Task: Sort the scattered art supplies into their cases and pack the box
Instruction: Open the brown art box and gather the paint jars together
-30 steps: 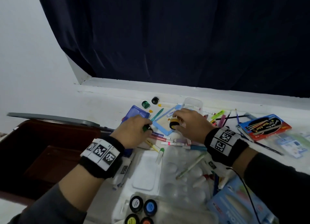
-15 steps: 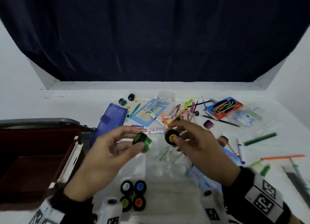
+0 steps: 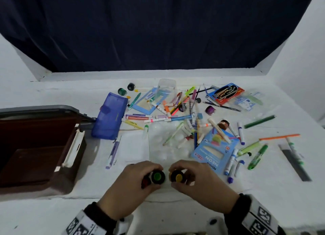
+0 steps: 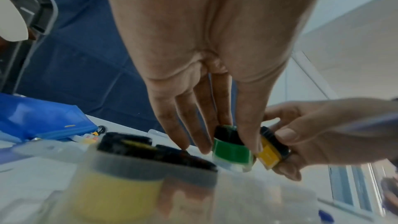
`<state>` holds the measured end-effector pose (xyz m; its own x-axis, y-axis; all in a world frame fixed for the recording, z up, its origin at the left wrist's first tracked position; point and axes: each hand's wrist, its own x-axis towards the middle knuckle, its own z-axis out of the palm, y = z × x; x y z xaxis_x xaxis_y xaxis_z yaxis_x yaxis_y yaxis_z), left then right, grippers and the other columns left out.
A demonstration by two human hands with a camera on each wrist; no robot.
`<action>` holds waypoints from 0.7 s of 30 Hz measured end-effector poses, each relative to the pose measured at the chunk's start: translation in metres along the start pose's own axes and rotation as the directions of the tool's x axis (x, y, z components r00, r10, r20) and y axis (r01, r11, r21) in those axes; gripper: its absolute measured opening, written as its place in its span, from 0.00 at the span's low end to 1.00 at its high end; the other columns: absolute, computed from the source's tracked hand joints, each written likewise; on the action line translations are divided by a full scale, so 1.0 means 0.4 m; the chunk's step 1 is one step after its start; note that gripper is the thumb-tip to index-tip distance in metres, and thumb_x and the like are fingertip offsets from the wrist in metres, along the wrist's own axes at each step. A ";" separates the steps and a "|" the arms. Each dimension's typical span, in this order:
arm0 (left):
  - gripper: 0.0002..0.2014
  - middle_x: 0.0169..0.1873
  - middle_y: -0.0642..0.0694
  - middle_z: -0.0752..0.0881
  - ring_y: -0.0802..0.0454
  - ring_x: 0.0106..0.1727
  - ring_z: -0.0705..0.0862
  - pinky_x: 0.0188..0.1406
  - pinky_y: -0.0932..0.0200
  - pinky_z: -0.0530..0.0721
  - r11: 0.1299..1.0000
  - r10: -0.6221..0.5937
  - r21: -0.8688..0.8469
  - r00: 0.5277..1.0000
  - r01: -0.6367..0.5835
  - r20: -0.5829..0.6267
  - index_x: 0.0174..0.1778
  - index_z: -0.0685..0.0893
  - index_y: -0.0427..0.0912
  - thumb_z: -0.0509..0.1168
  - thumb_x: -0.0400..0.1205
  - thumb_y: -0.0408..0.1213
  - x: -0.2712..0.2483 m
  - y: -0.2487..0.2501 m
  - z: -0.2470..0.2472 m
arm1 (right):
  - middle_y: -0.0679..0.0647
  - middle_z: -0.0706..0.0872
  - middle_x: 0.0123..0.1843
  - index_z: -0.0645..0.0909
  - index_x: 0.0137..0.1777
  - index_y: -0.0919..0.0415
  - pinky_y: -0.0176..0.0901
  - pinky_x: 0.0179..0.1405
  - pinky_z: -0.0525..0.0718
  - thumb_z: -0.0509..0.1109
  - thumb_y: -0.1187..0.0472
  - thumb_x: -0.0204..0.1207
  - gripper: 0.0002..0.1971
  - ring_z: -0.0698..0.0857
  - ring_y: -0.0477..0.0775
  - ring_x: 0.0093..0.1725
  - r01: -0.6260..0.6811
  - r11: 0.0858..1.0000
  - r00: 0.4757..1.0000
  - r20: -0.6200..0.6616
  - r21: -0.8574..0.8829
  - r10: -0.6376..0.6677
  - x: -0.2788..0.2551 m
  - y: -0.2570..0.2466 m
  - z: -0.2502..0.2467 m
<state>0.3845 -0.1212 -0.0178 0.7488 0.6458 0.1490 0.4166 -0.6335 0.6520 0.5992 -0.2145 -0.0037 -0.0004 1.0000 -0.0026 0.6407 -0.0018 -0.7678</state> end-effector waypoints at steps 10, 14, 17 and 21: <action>0.17 0.46 0.72 0.75 0.68 0.62 0.69 0.63 0.56 0.67 0.967 -0.040 0.255 0.986 -0.003 0.163 0.63 0.80 0.63 0.67 0.78 0.54 0.007 -0.019 0.014 | 0.50 0.80 0.48 0.84 0.51 0.58 0.43 0.49 0.80 0.68 0.52 0.78 0.10 0.80 0.47 0.46 0.101 0.968 0.989 0.128 -0.231 -0.073 0.047 0.038 0.059; 0.18 0.50 0.65 0.81 0.62 0.61 0.69 0.61 0.53 0.67 0.937 -0.096 0.348 0.975 0.022 0.198 0.67 0.79 0.63 0.66 0.80 0.55 0.020 -0.006 0.008 | 0.49 0.80 0.45 0.82 0.47 0.56 0.45 0.45 0.76 0.68 0.49 0.79 0.11 0.79 0.49 0.45 0.098 0.941 0.987 0.151 -0.325 -0.050 0.053 0.041 0.060; 0.19 0.48 0.62 0.84 0.61 0.58 0.70 0.57 0.53 0.65 0.920 -0.130 0.389 0.967 0.036 0.218 0.66 0.79 0.63 0.67 0.79 0.57 0.033 -0.006 0.005 | 0.48 0.85 0.43 0.82 0.45 0.55 0.46 0.43 0.78 0.71 0.47 0.76 0.11 0.81 0.49 0.44 0.085 0.922 0.990 0.136 -0.377 -0.036 0.059 0.027 0.053; 0.23 0.47 0.61 0.83 0.61 0.56 0.73 0.52 0.56 0.61 0.917 -0.159 0.396 0.959 0.056 0.233 0.63 0.77 0.65 0.64 0.74 0.67 0.042 -0.029 0.007 | 0.49 0.87 0.43 0.84 0.45 0.55 0.49 0.45 0.82 0.72 0.47 0.76 0.11 0.83 0.48 0.43 0.065 0.910 0.987 0.161 -0.409 0.002 0.063 0.014 0.038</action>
<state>0.3939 -0.1042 -0.0249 0.7721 0.6212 -0.1339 0.6278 -0.7133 0.3116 0.5910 -0.1893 -0.0178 -0.1225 0.9866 -0.1074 0.8973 0.0639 -0.4368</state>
